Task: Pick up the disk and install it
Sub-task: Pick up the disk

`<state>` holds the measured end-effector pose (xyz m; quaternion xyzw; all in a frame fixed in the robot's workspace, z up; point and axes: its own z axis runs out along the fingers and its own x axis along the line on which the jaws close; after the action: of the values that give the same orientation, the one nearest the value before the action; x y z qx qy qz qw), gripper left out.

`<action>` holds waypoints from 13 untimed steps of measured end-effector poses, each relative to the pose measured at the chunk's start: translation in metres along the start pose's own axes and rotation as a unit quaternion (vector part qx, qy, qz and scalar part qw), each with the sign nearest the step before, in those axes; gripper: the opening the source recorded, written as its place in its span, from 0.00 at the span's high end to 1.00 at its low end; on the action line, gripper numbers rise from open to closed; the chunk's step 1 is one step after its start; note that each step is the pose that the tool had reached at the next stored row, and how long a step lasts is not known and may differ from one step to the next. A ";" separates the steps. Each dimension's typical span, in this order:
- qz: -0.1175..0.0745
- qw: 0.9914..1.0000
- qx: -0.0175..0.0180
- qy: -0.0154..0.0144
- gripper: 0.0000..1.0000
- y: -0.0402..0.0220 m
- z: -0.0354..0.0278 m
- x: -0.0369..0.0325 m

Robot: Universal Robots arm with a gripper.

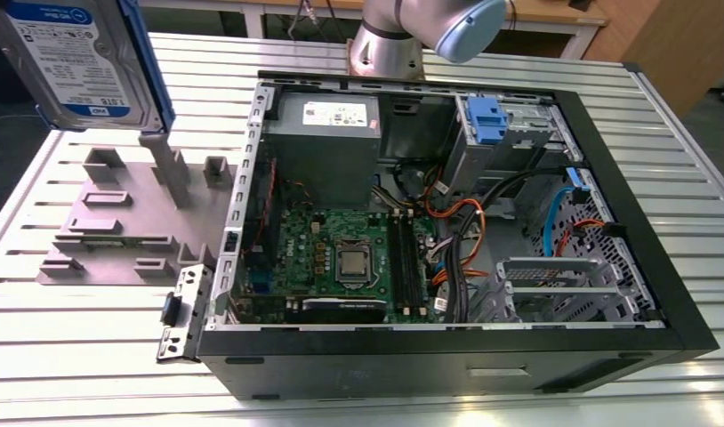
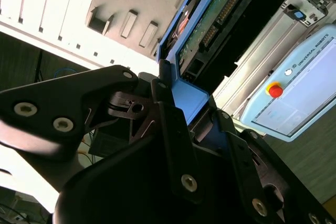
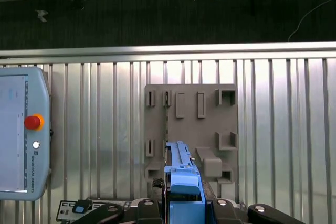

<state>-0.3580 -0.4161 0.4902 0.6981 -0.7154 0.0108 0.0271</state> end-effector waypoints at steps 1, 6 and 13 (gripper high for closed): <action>0.000 1.000 0.000 0.000 0.64 -0.0002 0.0000 0.0000; 0.000 1.000 0.000 0.000 0.64 -0.0013 0.0000 0.0000; 0.000 1.000 0.000 0.000 0.64 -0.0038 -0.0001 -0.0001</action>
<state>-0.3542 -0.4161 0.4902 0.6981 -0.7154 0.0108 0.0271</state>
